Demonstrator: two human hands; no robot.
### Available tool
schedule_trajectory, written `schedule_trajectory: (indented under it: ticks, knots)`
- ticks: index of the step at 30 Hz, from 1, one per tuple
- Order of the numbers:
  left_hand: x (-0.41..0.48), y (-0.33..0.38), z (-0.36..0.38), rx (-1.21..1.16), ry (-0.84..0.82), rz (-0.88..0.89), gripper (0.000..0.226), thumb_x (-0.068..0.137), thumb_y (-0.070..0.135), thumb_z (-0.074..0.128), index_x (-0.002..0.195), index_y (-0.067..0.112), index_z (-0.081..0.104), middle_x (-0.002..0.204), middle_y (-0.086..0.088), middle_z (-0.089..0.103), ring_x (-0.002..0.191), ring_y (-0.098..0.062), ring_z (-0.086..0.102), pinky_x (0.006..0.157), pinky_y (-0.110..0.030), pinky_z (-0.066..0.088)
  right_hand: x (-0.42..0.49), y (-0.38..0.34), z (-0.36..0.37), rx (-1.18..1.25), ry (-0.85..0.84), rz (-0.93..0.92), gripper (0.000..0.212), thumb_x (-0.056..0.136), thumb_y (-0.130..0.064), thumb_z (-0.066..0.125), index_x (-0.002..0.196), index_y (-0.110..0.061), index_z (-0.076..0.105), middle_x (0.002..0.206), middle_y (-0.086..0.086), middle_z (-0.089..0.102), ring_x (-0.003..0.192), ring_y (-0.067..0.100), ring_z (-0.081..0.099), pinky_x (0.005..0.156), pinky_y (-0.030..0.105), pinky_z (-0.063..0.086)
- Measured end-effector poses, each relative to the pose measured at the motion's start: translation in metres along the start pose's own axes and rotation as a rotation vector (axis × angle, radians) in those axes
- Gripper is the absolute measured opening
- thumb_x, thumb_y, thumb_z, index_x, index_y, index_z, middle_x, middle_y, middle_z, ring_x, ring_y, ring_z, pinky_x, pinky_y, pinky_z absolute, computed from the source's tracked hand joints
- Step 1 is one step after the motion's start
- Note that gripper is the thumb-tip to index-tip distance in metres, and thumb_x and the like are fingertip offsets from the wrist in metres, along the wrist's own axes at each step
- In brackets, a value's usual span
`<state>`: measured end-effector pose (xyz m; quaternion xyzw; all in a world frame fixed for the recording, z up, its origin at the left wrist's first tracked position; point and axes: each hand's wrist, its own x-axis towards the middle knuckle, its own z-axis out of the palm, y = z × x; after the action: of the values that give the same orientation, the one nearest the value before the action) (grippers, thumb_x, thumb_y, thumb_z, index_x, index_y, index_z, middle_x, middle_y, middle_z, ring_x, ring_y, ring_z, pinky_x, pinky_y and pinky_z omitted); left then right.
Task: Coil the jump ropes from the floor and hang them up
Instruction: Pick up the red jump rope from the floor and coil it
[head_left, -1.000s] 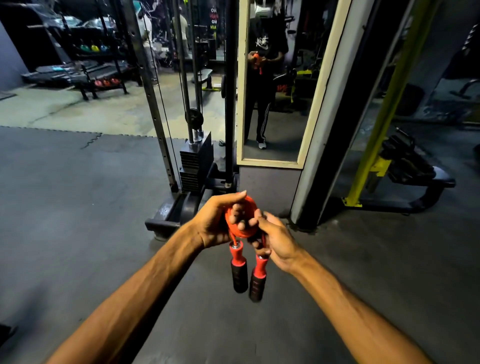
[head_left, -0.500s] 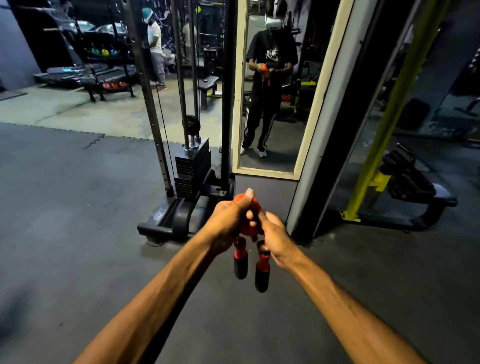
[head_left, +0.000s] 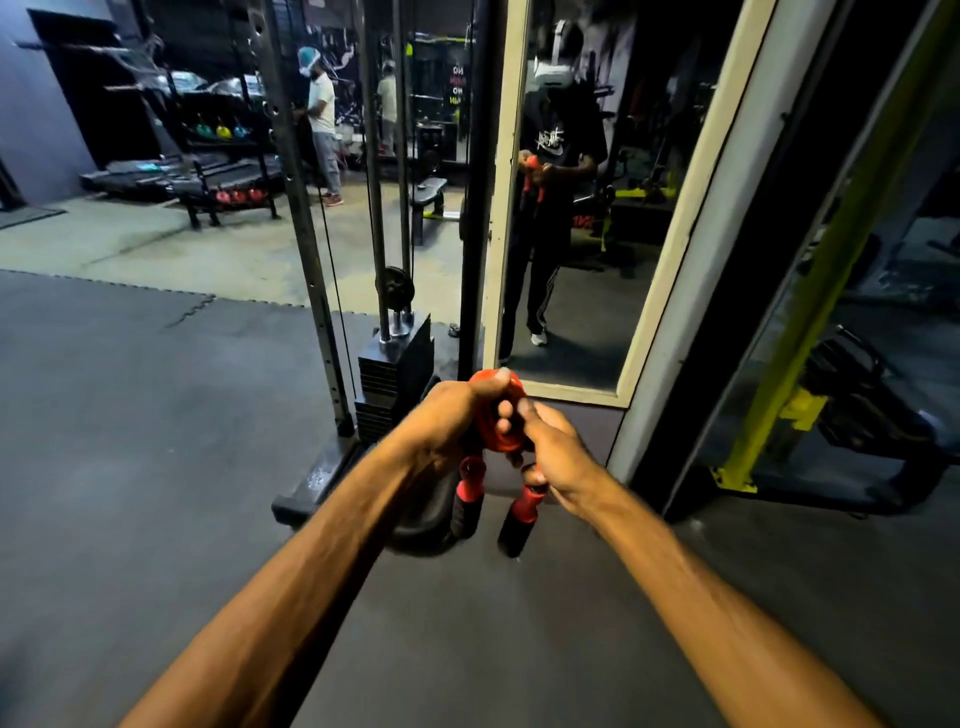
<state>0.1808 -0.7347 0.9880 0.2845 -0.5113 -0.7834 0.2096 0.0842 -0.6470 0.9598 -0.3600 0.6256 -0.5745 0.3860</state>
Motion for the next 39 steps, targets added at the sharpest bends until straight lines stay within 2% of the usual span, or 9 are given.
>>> schedule_trajectory:
  ticks: [4, 6, 10, 13, 17, 24, 27, 34, 39]
  knots:
    - [0.054, 0.041, -0.026, 0.199, 0.015, 0.067, 0.042, 0.1, 0.032, 0.051, 0.1, -0.007, 0.066, 0.086, -0.022, 0.068, 0.079, -0.029, 0.065, 0.082, -0.042, 0.057, 0.07, -0.018, 0.001, -0.033, 0.043, -0.063, 0.032, 0.103, -0.038, 0.036, 0.094, -0.016, 0.057, 0.071, 0.004, 0.048, 0.054, 0.015, 0.034, 0.045, 0.025, 0.016]
    - [0.081, 0.063, -0.037, 0.27, 0.012, 0.105, 0.047, 0.101, 0.032, 0.048, 0.111, -0.012, 0.061, 0.097, -0.024, 0.066, 0.089, -0.031, 0.063, 0.089, -0.045, 0.054, 0.107, -0.032, -0.002, -0.074, 0.074, -0.101, 0.031, 0.102, -0.04, 0.037, 0.089, -0.02, 0.057, 0.067, 0.001, 0.047, 0.056, 0.016, 0.032, 0.047, 0.026, 0.016]
    - [0.125, 0.112, -0.051, 0.29, -0.078, 0.197, 0.032, 0.097, 0.027, 0.057, 0.105, -0.004, 0.061, 0.088, -0.017, 0.067, 0.076, -0.02, 0.066, 0.067, -0.028, 0.057, 0.165, -0.065, -0.012, -0.126, 0.109, -0.153, 0.03, 0.103, -0.038, 0.036, 0.094, -0.015, 0.054, 0.072, 0.004, 0.047, 0.053, 0.011, 0.037, 0.039, 0.02, 0.026]
    - [0.154, 0.156, -0.052, 0.313, -0.097, 0.267, 0.026, 0.094, 0.019, 0.062, 0.106, -0.004, 0.062, 0.087, -0.015, 0.069, 0.072, -0.018, 0.067, 0.06, -0.023, 0.057, 0.206, -0.096, -0.025, -0.158, 0.133, -0.199, 0.03, 0.102, -0.039, 0.036, 0.091, -0.016, 0.052, 0.071, 0.006, 0.047, 0.053, 0.013, 0.037, 0.038, 0.02, 0.027]
    - [0.204, 0.215, -0.043, 0.362, -0.095, 0.371, 0.03, 0.092, 0.016, 0.064, 0.107, -0.01, 0.062, 0.095, -0.019, 0.07, 0.084, -0.025, 0.065, 0.065, -0.024, 0.059, 0.265, -0.145, -0.048, -0.204, 0.195, -0.291, 0.03, 0.103, -0.035, 0.037, 0.094, -0.012, 0.054, 0.068, 0.003, 0.046, 0.051, 0.013, 0.039, 0.039, 0.022, 0.029]
    - [0.315, 0.328, -0.012, 0.353, -0.041, 0.607, 0.018, 0.089, 0.016, 0.069, 0.098, 0.0, 0.072, 0.077, -0.005, 0.071, 0.069, -0.019, 0.064, 0.066, -0.03, 0.057, 0.383, -0.255, -0.098, -0.297, 0.249, -0.536, 0.029, 0.103, -0.029, 0.038, 0.086, -0.013, 0.054, 0.068, 0.003, 0.05, 0.037, 0.0, 0.042, 0.036, 0.019, 0.031]
    - [0.363, 0.384, 0.006, 0.327, -0.015, 0.718, 0.019, 0.088, 0.015, 0.071, 0.102, 0.002, 0.071, 0.079, -0.008, 0.072, 0.064, -0.017, 0.067, 0.058, -0.029, 0.057, 0.437, -0.308, -0.123, -0.345, 0.278, -0.641, 0.031, 0.102, -0.029, 0.04, 0.087, -0.01, 0.058, 0.071, 0.005, 0.055, 0.036, 0.0, 0.043, 0.034, 0.018, 0.031]
    - [0.447, 0.512, 0.045, 0.266, 0.035, 0.949, 0.026, 0.083, 0.015, 0.076, 0.098, -0.003, 0.065, 0.079, -0.015, 0.072, 0.057, -0.016, 0.068, 0.05, -0.027, 0.053, 0.538, -0.429, -0.164, -0.396, 0.373, -0.922, 0.019, 0.099, -0.03, 0.046, 0.093, -0.023, 0.063, 0.063, -0.009, 0.058, 0.039, -0.006, 0.05, 0.04, 0.009, 0.033]
    - [0.467, 0.6, 0.053, 0.349, 0.089, 1.137, 0.021, 0.084, 0.02, 0.076, 0.096, 0.004, 0.069, 0.084, -0.018, 0.074, 0.065, -0.022, 0.071, 0.059, -0.037, 0.061, 0.586, -0.511, -0.162, -0.329, 0.365, -1.079, 0.006, 0.099, -0.028, 0.047, 0.1, -0.024, 0.052, 0.083, 0.008, 0.063, 0.049, 0.003, 0.053, 0.039, 0.013, 0.037]
